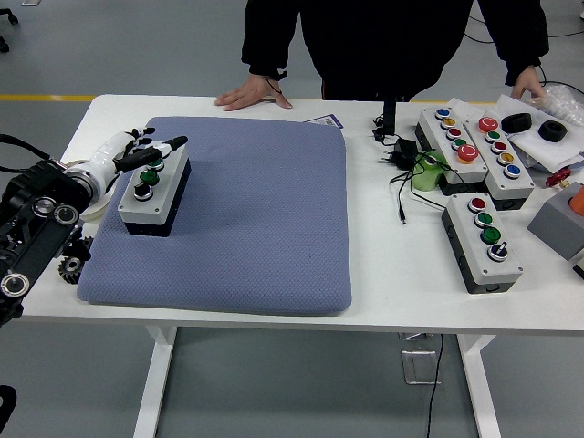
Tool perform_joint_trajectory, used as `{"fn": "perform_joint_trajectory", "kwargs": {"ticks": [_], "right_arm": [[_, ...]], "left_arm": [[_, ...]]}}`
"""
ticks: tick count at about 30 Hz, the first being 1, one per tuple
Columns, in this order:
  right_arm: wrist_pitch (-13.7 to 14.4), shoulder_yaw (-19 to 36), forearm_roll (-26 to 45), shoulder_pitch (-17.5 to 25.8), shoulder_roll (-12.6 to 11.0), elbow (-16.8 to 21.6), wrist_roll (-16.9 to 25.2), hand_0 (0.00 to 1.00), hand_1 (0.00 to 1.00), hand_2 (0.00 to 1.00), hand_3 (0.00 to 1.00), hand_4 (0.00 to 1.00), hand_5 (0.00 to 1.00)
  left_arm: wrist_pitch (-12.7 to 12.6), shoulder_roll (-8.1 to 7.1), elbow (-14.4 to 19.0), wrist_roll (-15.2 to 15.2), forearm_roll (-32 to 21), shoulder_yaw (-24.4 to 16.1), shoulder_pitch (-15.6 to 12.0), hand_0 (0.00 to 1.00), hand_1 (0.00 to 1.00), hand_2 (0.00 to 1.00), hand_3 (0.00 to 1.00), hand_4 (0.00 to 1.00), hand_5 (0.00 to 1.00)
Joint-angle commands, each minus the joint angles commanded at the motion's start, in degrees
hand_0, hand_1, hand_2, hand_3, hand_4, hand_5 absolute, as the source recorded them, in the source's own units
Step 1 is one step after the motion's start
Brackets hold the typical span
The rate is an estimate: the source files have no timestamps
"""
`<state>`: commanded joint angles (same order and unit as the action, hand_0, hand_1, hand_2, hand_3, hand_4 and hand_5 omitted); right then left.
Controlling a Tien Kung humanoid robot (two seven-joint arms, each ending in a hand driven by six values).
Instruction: Pick up the button,place it on the desk,press the button,press the button
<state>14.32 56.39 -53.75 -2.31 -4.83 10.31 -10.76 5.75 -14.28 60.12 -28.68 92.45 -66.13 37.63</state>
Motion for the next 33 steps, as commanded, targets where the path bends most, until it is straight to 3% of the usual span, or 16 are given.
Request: {"fn": "perform_joint_trajectory", "kwargs": {"ticks": [2,9,11,16,25,33], "right_arm": [[0.0,0.0,0.08,-0.01,0.02,0.0,0.0,0.77,0.738,0.745,0.595,0.208,0.154],[-0.09,-0.17,0.27,-0.13,0.01,0.0,0.06,0.77,0.738,0.745,0.595,0.208,0.154],[-0.11,-0.32,0.36,-0.13,-0.01,0.0,0.11,0.769,0.74,0.745,0.595,0.208,0.154],[-0.16,-0.42,0.63,-0.09,-0.07,0.0,0.24,0.771,0.739,0.744,0.595,0.207,0.153],[-0.27,-0.48,0.64,-0.06,-0.08,0.0,0.2,0.771,0.741,0.744,0.595,0.207,0.153],[-0.28,-0.68,0.84,-0.08,-0.15,0.0,0.26,0.771,0.739,0.743,0.594,0.206,0.153]], "left_arm": [[-0.19,0.37,-0.32,-0.73,2.23,0.19,0.23,0.998,0.998,0.998,0.998,0.998,0.795],[-0.96,2.8,-2.09,-6.26,19.37,1.73,1.88,0.986,0.998,0.998,0.998,0.998,0.804],[-1.59,3.14,-1.97,-7.34,24.21,2.15,1.92,0.94,0.998,0.998,0.998,0.998,0.787],[-2.87,3.7,-1.66,-8.3,33.72,3.36,1.89,0.919,0.998,0.998,0.998,0.998,0.781],[-0.83,5.68,-4.75,-8.3,31.28,3.52,3.11,0.915,0.998,0.998,0.998,0.998,0.788],[0.68,7.13,-8.33,-8.3,32.46,2.95,4.4,0.909,0.998,0.998,0.998,0.998,0.797]]}}
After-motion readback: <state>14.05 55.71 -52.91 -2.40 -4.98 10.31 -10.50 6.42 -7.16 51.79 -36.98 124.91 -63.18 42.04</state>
